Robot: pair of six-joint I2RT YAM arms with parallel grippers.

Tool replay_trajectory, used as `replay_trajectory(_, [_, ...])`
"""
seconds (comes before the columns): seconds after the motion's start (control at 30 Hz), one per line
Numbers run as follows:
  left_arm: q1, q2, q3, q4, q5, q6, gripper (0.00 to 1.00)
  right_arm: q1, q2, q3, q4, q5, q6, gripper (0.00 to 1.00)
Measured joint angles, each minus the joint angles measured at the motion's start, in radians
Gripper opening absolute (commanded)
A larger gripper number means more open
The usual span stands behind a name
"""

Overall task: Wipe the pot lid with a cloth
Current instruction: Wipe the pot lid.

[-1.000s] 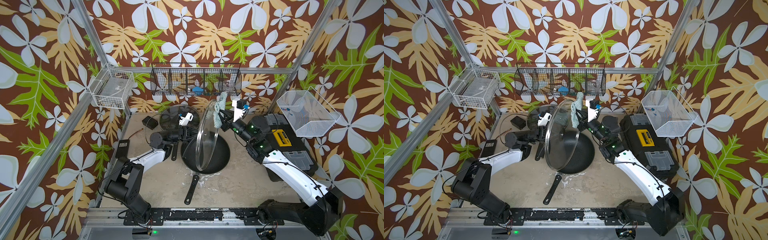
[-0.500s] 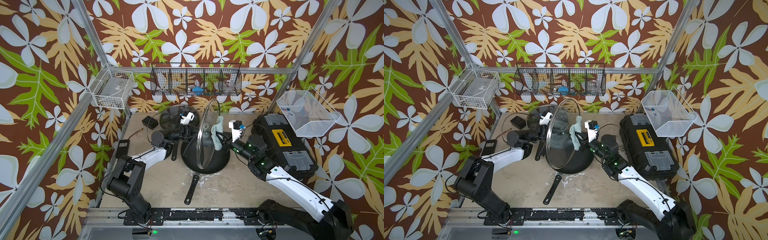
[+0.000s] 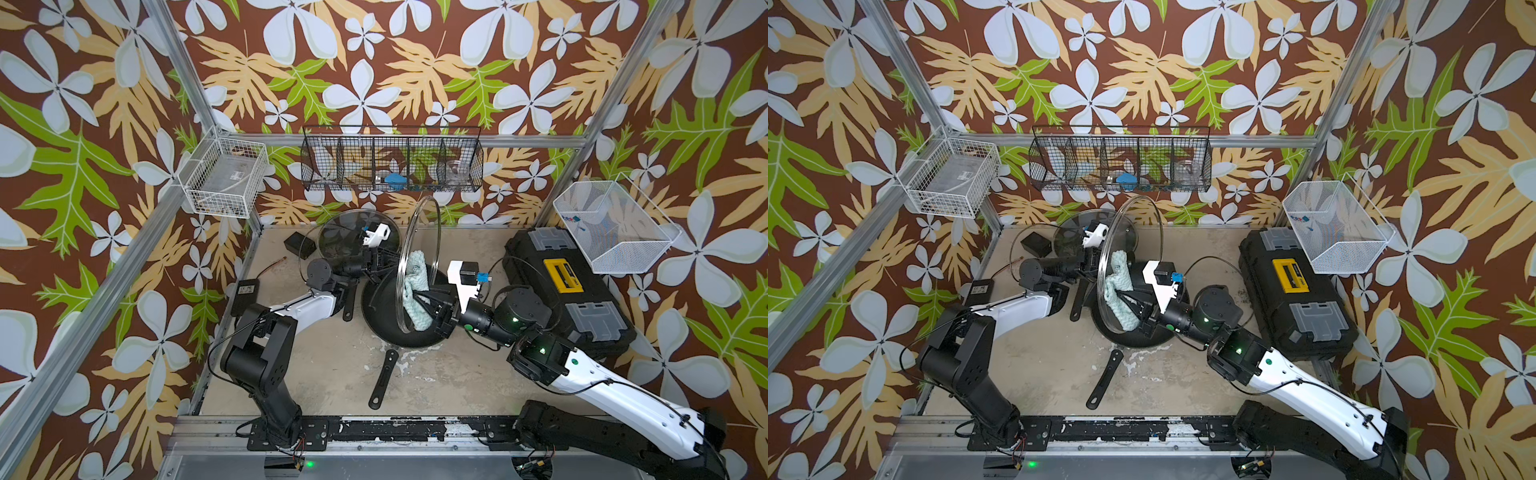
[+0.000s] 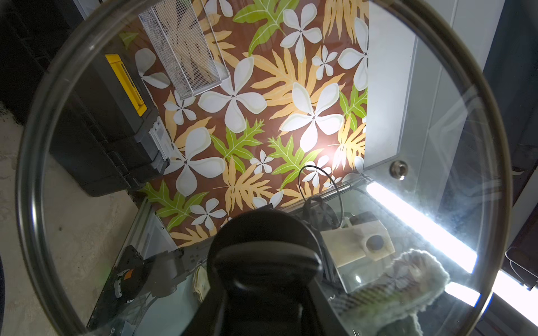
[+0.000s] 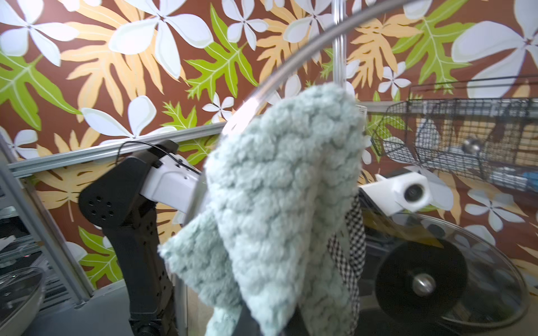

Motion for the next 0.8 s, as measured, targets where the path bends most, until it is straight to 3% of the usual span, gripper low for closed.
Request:
replay_trajectory(0.2, [0.0,-0.001,-0.015,0.0,-0.002,0.0,0.0,-0.029,0.074,0.099,-0.024,0.084,-0.078,0.0])
replay_trajectory(0.5, [0.0,-0.032,-0.04,0.0,0.0,0.008,0.0,-0.315,0.233,0.212,-0.006,0.118,-0.085,0.0])
replay_trajectory(0.63, [0.0,-0.054,-0.04,0.0,0.0,0.008,0.0,-0.393,0.288,0.2,-0.013,0.098,-0.06,0.0])
replay_trajectory(0.8, [0.001,-0.075,-0.039,0.0,0.0,0.007,0.0,-0.405,0.266,0.098,-0.015,0.065,-0.035,0.0])
